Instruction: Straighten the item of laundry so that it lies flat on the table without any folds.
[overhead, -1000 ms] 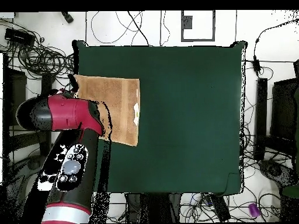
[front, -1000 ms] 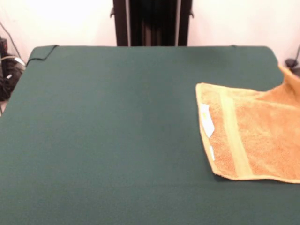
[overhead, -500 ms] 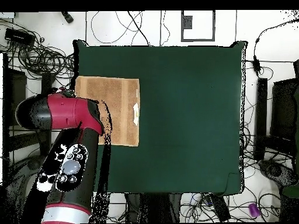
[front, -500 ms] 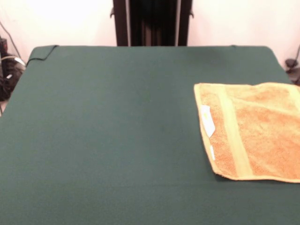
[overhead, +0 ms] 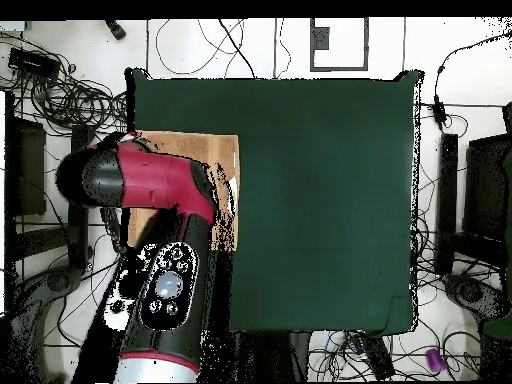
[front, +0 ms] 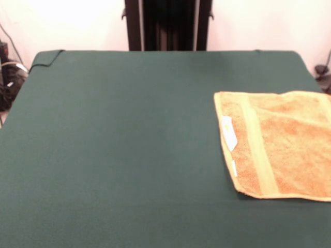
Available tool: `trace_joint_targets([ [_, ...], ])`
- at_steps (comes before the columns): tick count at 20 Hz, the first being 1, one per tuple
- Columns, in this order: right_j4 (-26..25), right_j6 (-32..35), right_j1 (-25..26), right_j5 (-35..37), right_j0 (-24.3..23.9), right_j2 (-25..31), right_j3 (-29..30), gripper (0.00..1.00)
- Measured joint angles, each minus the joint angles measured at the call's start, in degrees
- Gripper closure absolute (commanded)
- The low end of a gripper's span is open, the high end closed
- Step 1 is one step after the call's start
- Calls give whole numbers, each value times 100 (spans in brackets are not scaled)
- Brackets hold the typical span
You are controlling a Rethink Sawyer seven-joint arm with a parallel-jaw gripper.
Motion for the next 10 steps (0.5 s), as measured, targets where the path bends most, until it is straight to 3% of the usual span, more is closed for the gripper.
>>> trace_joint_targets([
  [6, -254, -1, -671, 0, -1101, 130, 276, 0],
  [7, -399, -5, -874, 0, -1490, 169, 330, 0],
  [10, -585, -5, -1089, 9, -1906, 221, 369, 0],
])
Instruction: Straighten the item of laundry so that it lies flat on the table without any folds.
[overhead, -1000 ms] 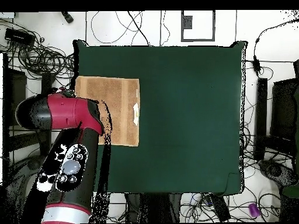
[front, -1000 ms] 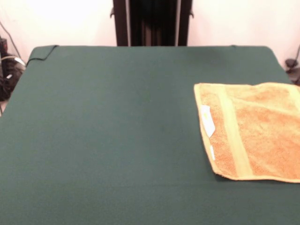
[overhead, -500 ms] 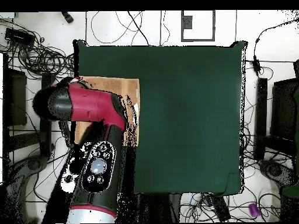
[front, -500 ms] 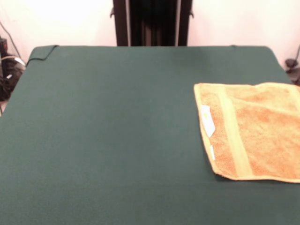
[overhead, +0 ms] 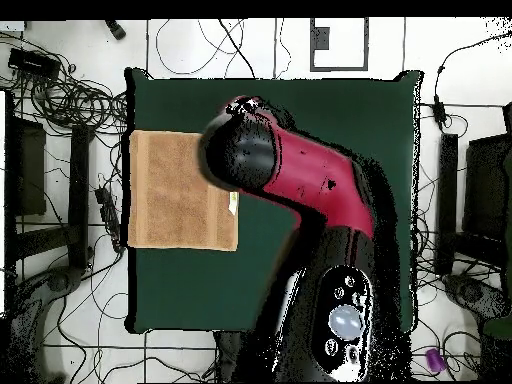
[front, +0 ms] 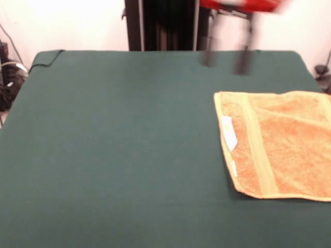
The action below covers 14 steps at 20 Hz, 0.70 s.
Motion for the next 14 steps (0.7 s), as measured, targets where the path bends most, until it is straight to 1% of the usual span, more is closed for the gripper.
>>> trace_joint_targets([
  [1, -63, 0, -79, 15, -147, 27, 17, 0],
  [2, -198, -6, -238, 63, -430, 96, 54, 0],
  [6, -512, -87, -634, 312, -1088, 308, 154, 0],
  [9, -716, -226, -858, 497, -1444, 454, 185, 0],
  [14, -1031, -485, -1125, 703, -1832, 639, 193, 0],
])
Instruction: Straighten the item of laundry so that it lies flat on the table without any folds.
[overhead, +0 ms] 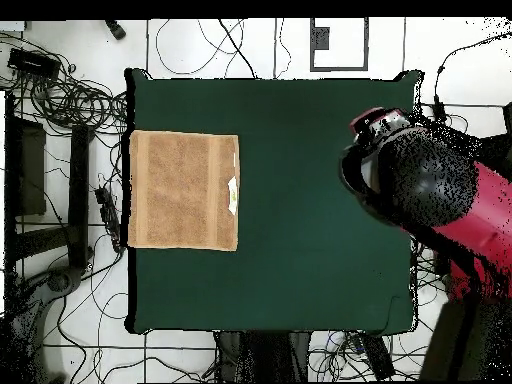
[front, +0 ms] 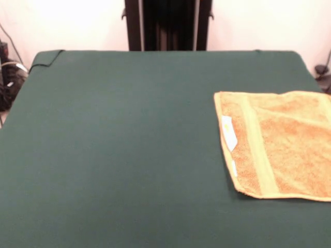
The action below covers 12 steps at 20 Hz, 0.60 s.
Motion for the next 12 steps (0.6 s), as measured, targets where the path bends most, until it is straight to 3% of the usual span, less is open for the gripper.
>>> trace_joint_targets([
  [12, -389, -307, -259, 48, -668, 735, 100, 0],
])
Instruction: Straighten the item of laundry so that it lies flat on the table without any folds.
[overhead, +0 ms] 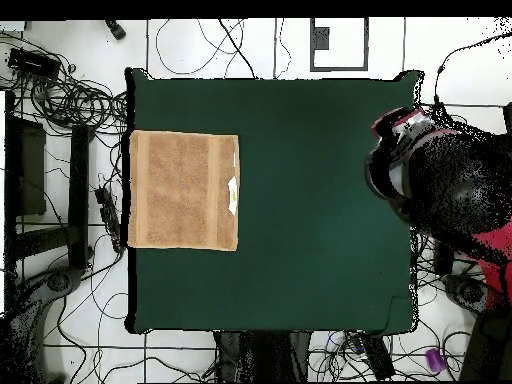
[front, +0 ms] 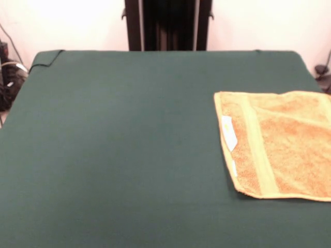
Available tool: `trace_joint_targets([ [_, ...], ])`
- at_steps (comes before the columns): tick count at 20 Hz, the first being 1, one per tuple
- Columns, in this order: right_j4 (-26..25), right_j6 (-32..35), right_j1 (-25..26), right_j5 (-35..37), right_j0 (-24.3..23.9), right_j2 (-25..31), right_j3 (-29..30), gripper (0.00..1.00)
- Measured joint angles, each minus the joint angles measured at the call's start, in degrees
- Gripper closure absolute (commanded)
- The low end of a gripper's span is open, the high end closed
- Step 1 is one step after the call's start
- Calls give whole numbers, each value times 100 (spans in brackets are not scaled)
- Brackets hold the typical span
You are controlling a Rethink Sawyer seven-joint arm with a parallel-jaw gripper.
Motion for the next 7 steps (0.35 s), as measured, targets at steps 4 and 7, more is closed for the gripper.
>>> trace_joint_targets([
  [4, -220, 0, -13, 1, -45, 191, 11, 0],
  [7, -399, 0, -49, 1, -44, 310, 11, 0],
])
